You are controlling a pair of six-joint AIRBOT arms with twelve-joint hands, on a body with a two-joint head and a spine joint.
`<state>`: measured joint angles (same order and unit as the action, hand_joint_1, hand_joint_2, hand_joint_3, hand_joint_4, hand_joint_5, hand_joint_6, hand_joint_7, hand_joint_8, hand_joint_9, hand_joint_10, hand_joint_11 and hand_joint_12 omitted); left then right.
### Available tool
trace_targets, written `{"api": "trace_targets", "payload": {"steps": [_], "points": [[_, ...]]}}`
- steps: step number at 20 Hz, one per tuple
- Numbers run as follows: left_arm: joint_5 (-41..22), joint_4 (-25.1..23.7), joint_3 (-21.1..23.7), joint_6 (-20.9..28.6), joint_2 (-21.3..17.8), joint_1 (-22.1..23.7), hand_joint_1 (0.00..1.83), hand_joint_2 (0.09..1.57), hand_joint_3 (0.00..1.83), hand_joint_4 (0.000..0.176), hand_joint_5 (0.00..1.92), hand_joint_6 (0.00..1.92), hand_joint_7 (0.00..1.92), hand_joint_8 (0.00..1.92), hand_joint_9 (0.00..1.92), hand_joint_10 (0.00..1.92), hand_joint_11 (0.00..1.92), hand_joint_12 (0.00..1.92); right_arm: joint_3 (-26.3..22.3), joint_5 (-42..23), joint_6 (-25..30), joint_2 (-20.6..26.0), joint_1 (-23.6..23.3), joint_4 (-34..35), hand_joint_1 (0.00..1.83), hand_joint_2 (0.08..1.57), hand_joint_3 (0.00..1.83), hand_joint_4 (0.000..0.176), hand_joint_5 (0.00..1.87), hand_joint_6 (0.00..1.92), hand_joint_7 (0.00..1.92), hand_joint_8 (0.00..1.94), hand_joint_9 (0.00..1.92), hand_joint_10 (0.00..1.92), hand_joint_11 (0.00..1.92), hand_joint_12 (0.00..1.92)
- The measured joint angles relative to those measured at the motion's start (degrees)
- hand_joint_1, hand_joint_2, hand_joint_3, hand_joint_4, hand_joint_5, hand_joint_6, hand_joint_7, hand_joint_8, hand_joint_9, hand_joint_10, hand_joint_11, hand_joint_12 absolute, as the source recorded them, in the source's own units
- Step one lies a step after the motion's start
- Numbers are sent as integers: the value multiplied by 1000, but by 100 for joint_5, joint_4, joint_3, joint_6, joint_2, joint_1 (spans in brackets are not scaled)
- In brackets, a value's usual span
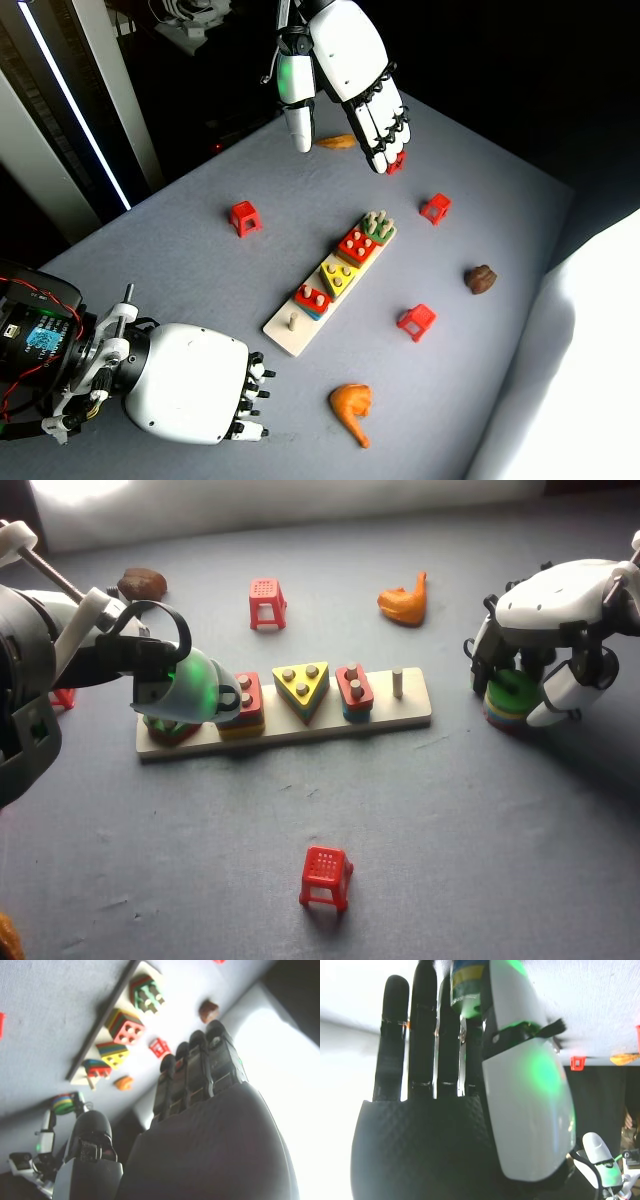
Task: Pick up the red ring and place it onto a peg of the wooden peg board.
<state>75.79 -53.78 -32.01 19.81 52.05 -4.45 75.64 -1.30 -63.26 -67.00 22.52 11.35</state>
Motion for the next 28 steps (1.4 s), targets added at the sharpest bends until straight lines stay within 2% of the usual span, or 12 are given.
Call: {"api": "trace_targets", "payload": {"steps": [3, 6, 7, 8, 9, 11, 16, 20, 24, 26, 27, 28], "points": [[-2, -2, 0, 0, 0, 0, 11, 1264, 0, 0, 91, 1, 82, 2, 91, 3, 0, 219, 0, -11, 0, -4, 0, -2, 1378, 1089, 1, 0, 970, 1006, 1075, 737, 958, 1138, 835, 1275], [-2, -2, 0, 0, 0, 0, 0, 1260, 0, 0, 99, 2, 90, 2, 92, 1, 0, 231, 0, 68, 0, -4, -61, -2, 1376, 1097, 1, 0, 968, 1013, 1045, 787, 941, 1162, 813, 1270], [0, -2, 0, 0, 0, 0, 0, 1257, 0, 0, 95, 0, 86, 1, 90, 0, 0, 218, 0, 162, 20, -4, -125, -4, 1251, 1110, 3, 0, 966, 1044, 1029, 877, 982, 805, 798, 1273], [0, -2, 0, 0, 0, 0, 0, 1260, 0, 0, 97, 1, 88, 1, 91, 1, 0, 213, 0, 339, 107, -2, -280, -11, 1351, 1100, 0, 0, 966, 1024, 1046, 791, 953, 1083, 805, 1273], [0, -2, 0, 0, 0, 4, 0, 1260, 0, 0, 98, 1, 88, 1, 92, 1, 0, 210, 0, 424, 199, 2, -422, -11, 1371, 1098, 0, 0, 965, 1021, 1050, 774, 947, 1140, 806, 1274], [-15, -7, 0, 0, 0, 4, 0, 1265, 1, 0, 52, 1, 42, 3, 49, 0, 0, 103, 0, 553, 214, 13, -811, -13, 1374, 1104, 2, 0, 944, 1053, 1018, 821, 936, 1175, 794, 1286], [9, -26, 0, 0, 0, 4, 0, 1266, 0, 0, 92, 2, 81, 4, 81, 1, 0, 190, 0, 673, 212, -127, -1263, -20, 1373, 1106, 1, 0, 956, 1031, 1014, 827, 918, 1205, 766, 1323], [-15, -26, -2, 0, 0, 4, 0, 1261, 0, 0, 91, 1, 82, 1, 80, 1, 0, 190, -2, 778, 153, -378, -1342, -9, 1371, 1113, 0, 0, 946, 1054, 1004, 842, 901, 1227, 746, 1341], [4, -26, -2, 0, 0, 4, 7, 1271, 1, 0, 88, 4, 78, 6, 80, 5, 0, 165, -2, 846, -240, -516, -1342, 0, 1374, 1105, 0, 0, 961, 1030, 1016, 822, 922, 1196, 766, 1325], [-4, -28, -2, -2, 0, 4, 19, 1263, 0, 0, 130, 2, 128, 3, 122, 4, 0, 287, 0, 844, -369, -555, -1342, -11, 1372, 1109, 0, 0, 952, 1048, 1005, 829, 920, 1201, 762, 1332], [-11, -31, -2, 0, 0, 4, 3, 1264, 1, 0, 126, 0, 129, 2, 125, 4, 0, 285, 0, 844, -420, -575, -1342, -9, 1375, 1099, 0, 0, 975, 1026, 1031, 778, 934, 1171, 779, 1318], [-9, -24, -2, 0, 0, 4, 0, 1264, 1, 0, 104, 1, 94, 3, 93, 4, 0, 205, 0, 846, -433, -599, -1340, -7, 1373, 1105, 2, 0, 962, 1047, 1009, 820, 920, 1187, 765, 1325]]}}
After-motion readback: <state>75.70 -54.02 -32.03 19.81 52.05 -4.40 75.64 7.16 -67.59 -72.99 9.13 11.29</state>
